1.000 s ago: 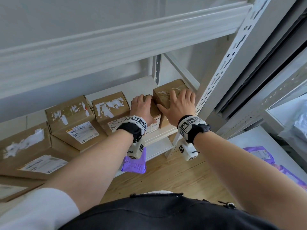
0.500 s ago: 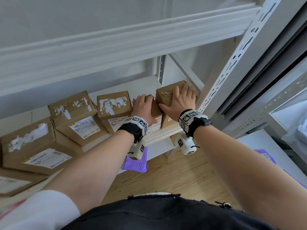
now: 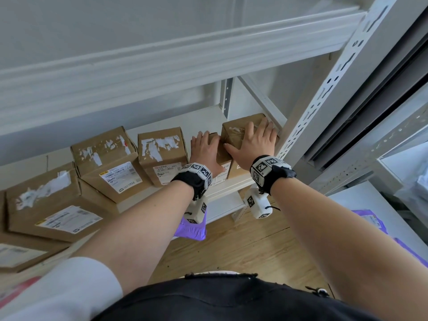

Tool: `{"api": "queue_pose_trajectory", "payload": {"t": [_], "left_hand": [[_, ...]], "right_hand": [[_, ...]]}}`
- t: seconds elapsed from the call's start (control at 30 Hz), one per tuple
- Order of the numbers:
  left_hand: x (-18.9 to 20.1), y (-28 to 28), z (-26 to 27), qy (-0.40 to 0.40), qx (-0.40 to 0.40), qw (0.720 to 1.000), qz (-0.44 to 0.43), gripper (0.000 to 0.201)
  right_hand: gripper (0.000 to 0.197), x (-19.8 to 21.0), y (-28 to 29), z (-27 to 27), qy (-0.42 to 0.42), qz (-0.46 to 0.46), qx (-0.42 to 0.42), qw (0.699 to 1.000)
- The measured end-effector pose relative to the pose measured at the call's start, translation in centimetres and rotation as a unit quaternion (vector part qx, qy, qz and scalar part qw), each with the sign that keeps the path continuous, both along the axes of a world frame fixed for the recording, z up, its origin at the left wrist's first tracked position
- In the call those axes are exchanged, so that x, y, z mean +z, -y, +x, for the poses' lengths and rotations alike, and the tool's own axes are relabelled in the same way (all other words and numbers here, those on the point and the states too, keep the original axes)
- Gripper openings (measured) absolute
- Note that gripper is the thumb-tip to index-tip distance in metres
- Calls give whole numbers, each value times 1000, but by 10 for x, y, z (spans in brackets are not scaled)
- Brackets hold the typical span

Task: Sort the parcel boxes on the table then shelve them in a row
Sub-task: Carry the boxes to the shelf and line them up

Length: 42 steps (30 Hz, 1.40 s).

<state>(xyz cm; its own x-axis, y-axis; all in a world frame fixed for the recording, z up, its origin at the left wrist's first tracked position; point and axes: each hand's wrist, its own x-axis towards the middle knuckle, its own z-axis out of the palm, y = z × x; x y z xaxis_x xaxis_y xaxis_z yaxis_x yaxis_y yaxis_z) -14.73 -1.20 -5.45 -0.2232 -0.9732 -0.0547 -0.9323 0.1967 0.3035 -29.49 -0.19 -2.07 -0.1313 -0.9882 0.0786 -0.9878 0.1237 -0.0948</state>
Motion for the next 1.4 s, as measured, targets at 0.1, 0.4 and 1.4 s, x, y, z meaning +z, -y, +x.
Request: {"api": "queue_pose_trajectory", "payload": {"t": [0.1, 0.4, 1.4], "left_hand": [[3, -2, 2, 8, -9, 1000, 6, 104], [47, -6, 40, 140, 15, 989, -50, 146], [39, -37, 87, 125, 87, 988, -10, 108]], "right_hand": [[82, 0, -1, 2, 16, 1, -4, 1000], [62, 14, -1, 41, 102, -126, 74, 984], [46, -32, -17, 81, 55, -41, 180, 981]]}}
